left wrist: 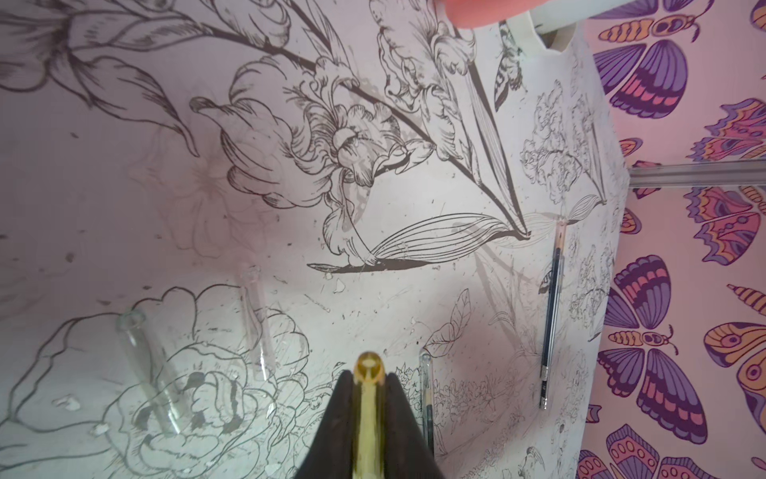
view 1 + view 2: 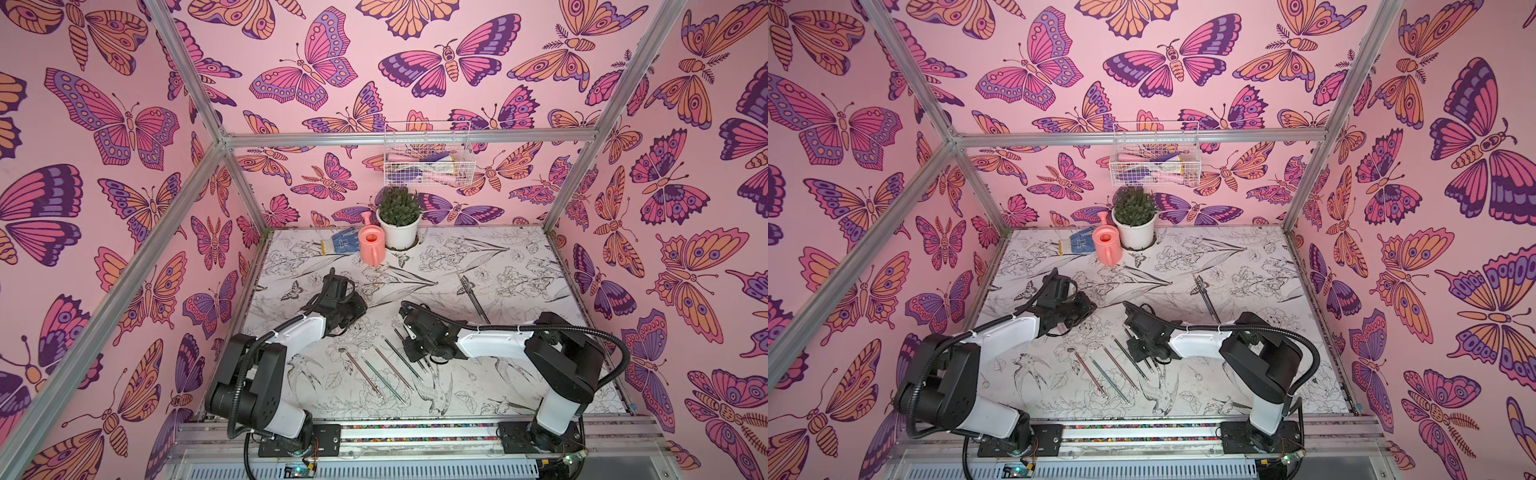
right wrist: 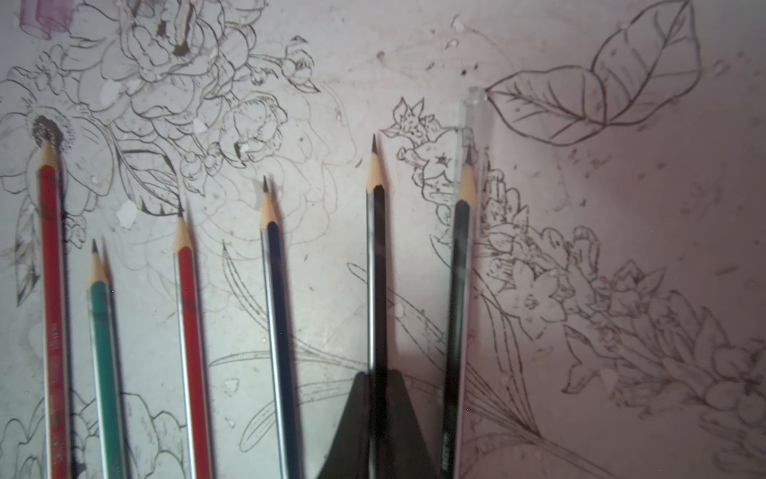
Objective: Remove the protective cover of the pencils
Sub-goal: Place the pencil at the center of the board, then place the protective sleeve at the center of the board.
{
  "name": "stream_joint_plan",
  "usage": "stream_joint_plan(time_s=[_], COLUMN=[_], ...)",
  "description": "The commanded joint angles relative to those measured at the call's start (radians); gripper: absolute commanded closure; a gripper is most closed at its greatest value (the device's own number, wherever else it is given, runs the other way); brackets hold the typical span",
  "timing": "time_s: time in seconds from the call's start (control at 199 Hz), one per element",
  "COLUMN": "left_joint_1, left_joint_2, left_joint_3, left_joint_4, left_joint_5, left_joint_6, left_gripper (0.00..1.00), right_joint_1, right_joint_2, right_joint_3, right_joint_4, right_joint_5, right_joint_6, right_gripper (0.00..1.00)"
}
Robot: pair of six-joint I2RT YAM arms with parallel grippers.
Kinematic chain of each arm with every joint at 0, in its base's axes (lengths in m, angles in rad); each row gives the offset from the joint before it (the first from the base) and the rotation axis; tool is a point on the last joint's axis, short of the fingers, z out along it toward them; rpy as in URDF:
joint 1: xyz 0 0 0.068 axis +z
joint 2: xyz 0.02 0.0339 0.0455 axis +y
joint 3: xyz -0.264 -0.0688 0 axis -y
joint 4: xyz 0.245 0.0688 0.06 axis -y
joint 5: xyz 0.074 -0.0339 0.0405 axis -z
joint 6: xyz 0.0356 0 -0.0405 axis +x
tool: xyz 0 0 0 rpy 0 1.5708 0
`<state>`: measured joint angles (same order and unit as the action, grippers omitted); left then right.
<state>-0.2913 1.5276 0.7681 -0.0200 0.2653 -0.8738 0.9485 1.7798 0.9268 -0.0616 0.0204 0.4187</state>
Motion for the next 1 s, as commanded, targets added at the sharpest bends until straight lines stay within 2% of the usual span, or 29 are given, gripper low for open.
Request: stream_joint_plan(time_s=[0.0,0.376,0.912,0.998], left_joint_1=[-0.011,-0.035,-0.036,-0.036], left_joint_2=[0.051,0.153,0.255,0.264], left_joint_3=[0.035,0.116,0.187,0.194], left_joint_4=[-0.055,-0.134,-0.224,-0.236], left_joint_5=[0.021,0.013,0.027,0.021], left_joint_6=[0.032,0.053,0.056,0.054], left_gripper=[0.86,0.86,0.85,0.81], right_joint_1=[-0.008,-0.008,-0.008,-0.008], right_joint_2=[0.02,-0.056,-0.175,-0.171], right_joint_3=[0.017,0.007,-0.034,-0.036], right_joint_4=[-0.014,-0.028,-0.046,-0.046], right_joint_5=[-0.011,-0.023,-0.022,-0.02], right_joint_6=[0.005,0.009,0.011,0.012], right_gripper=[0.96,0.7,0.67,0.67])
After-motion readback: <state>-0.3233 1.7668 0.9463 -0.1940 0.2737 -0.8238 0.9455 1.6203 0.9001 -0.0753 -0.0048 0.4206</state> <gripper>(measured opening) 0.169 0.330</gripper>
